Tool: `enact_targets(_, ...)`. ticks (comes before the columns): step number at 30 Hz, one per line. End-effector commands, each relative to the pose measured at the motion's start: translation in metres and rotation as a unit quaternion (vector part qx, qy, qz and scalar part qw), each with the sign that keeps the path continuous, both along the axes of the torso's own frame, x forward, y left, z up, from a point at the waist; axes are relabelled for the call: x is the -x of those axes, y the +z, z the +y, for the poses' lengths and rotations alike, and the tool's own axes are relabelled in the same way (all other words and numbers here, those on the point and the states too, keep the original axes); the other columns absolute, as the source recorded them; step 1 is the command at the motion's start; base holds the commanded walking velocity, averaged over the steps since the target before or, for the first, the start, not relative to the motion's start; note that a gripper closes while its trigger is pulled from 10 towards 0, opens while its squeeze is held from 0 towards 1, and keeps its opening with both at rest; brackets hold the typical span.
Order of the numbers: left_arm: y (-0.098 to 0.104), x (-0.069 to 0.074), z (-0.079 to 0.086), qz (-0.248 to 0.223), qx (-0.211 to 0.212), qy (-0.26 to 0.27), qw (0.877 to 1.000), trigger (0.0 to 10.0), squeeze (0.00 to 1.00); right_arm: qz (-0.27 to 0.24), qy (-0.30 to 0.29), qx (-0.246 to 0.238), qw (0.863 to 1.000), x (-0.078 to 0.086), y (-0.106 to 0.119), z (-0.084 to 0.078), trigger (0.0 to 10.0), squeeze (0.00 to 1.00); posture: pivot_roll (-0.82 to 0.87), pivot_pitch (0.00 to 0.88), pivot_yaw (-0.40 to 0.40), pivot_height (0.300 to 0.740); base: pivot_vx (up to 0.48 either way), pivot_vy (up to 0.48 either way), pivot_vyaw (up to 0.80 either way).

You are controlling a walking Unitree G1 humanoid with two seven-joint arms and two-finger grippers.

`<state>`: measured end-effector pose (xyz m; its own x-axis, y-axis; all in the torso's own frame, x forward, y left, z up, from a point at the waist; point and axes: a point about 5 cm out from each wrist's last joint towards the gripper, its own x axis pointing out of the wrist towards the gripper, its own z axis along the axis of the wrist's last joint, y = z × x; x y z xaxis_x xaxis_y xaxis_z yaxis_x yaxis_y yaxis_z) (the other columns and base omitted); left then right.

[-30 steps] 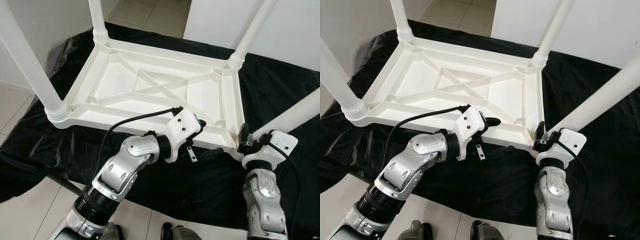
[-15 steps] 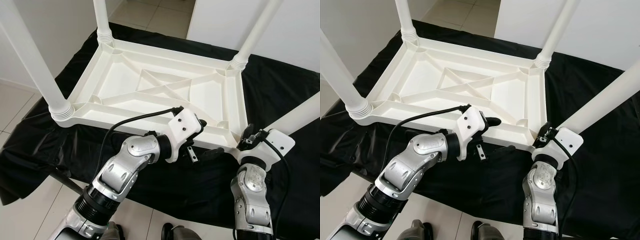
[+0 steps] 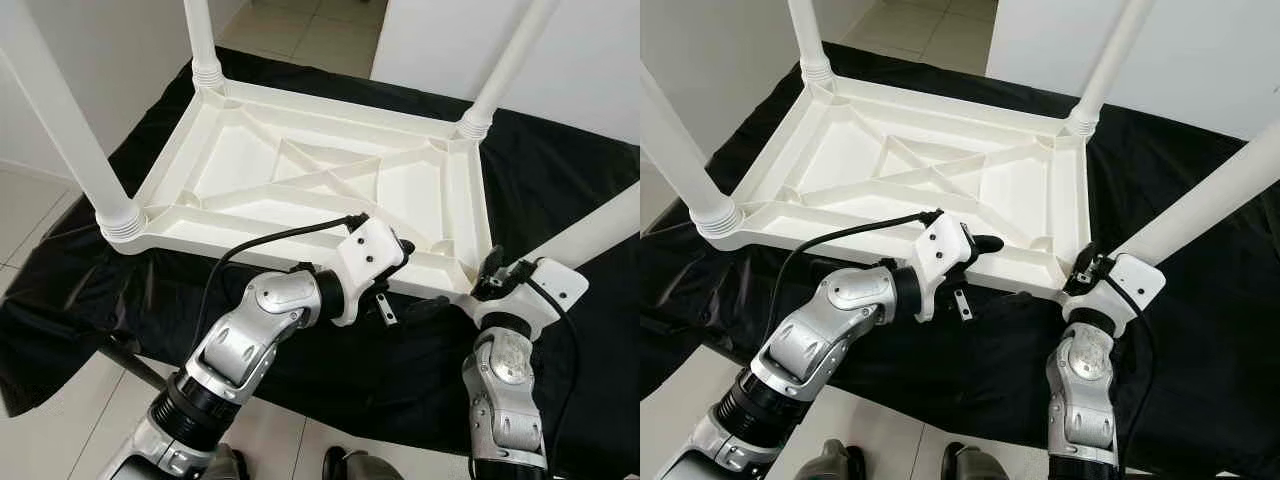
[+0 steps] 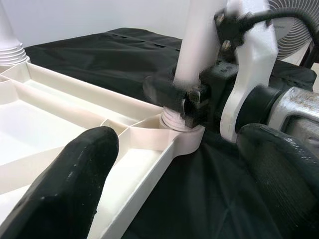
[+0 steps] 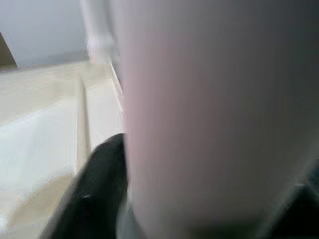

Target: Building children table

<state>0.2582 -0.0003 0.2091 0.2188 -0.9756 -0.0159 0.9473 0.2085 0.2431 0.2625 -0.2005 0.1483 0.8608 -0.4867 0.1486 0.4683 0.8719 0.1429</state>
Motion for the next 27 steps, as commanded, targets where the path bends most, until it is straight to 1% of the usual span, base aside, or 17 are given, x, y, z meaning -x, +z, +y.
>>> enact_targets(1,0.0,0.003,-0.004,-0.004,-0.001,-0.008,1.0,10.0,0.0,0.025,0.003,-0.011,1.0,0.003,-0.013,-0.002,10.0,1.0,0.02,0.143,-0.057,0.74,0.0,0.0,0.0)
enact_targets(3,0.0,0.003,-0.004,-0.005,-0.001,-0.008,1.0,10.0,0.0,0.018,0.006,-0.009,1.0,0.002,-0.01,-0.003,10.0,1.0,0.02,0.141,-0.056,0.74,0.0,0.0,0.0)
enact_targets(9,0.0,0.003,-0.005,-0.004,0.001,-0.008,1.0,10.0,0.0,0.008,0.03,0.018,0.999,-0.002,-0.004,-0.007,10.0,1.0,0.02,0.142,-0.057,0.74,0.0,0.0,0.0)
enact_targets(10,0.0,0.004,-0.005,-0.004,0.001,-0.008,1.0,10.0,0.0,-0.001,0.048,0.017,0.999,-0.003,-0.001,-0.007,10.0,0.87,0.02,0.143,-0.057,0.74,0.0,0.0,0.0)
enact_targets(11,0.0,0.004,-0.005,-0.004,0.002,-0.008,1.0,10.0,0.0,-0.015,0.068,0.031,0.997,-0.004,0.004,-0.008,10.0,0.0,0.02,0.144,-0.056,0.74,0.0,0.0,0.0)
enact_targets(12,0.0,0.004,-0.005,-0.004,0.002,-0.008,1.0,10.0,0.0,-0.015,0.068,0.031,0.997,-0.004,0.004,-0.008,10.0,0.0,0.02,0.144,-0.056,0.74,0.0,0.0,0.0)
enact_targets(13,0.0,0.004,-0.005,-0.004,0.002,-0.009,1.0,10.0,0.0,-0.028,0.092,0.039,0.995,-0.005,0.009,-0.009,10.0,0.0,0.02,0.145,-0.056,0.74,0.0,0.0,0.0)
enact_targets(15,0.001,0.004,-0.006,-0.003,0.003,-0.008,1.0,10.0,0.0,-0.04,0.115,0.056,0.991,-0.005,0.016,-0.012,10.0,0.0,0.02,0.148,-0.053,0.74,0.0,0.0,0.0)
enact_targets(16,0.001,0.003,-0.005,-0.003,0.004,-0.007,1.0,10.0,0.0,-0.072,0.135,0.075,0.985,-0.004,0.028,-0.02,0.0,0.0,0.02,0.15,-0.051,0.74,0.0,0.0,0.0)
enact_targets(17,0.001,0.003,-0.005,-0.003,0.004,-0.007,1.0,10.0,0.0,-0.072,0.135,0.075,0.985,-0.004,0.028,-0.02,0.0,0.0,0.02,0.15,-0.051,0.74,0.0,0.0,0.0)
enact_targets(18,0.001,0.003,-0.005,-0.002,0.005,-0.006,1.0,10.0,0.0,-0.095,0.149,0.09,0.98,-0.003,0.037,-0.027,0.0,0.0,0.02,0.15,-0.051,0.74,0.0,0.0,0.0)
enact_targets(20,0.001,0.002,-0.004,-0.004,0.004,-0.005,1.0,10.0,0.0,-0.089,0.165,0.115,0.976,-0.005,0.045,-0.038,0.0,0.0,0.01,0.154,-0.051,0.74,0.0,0.0,0.0)
enact_targets(25,0.002,0.002,-0.004,-0.004,0.005,-0.002,1.0,10.0,0.0,-0.073,0.172,0.123,0.975,-0.007,0.043,-0.04,0.0,0.0,0.02,0.157,-0.052,0.74,0.0,0.0,0.0)
enact_targets(27,0.002,0.001,-0.003,-0.004,0.005,-0.001,1.0,10.0,0.0,-0.073,0.177,0.119,0.974,-0.008,0.043,-0.039,0.0,0.0,0.02,0.159,-0.051,0.74,0.0,0.0,0.0)
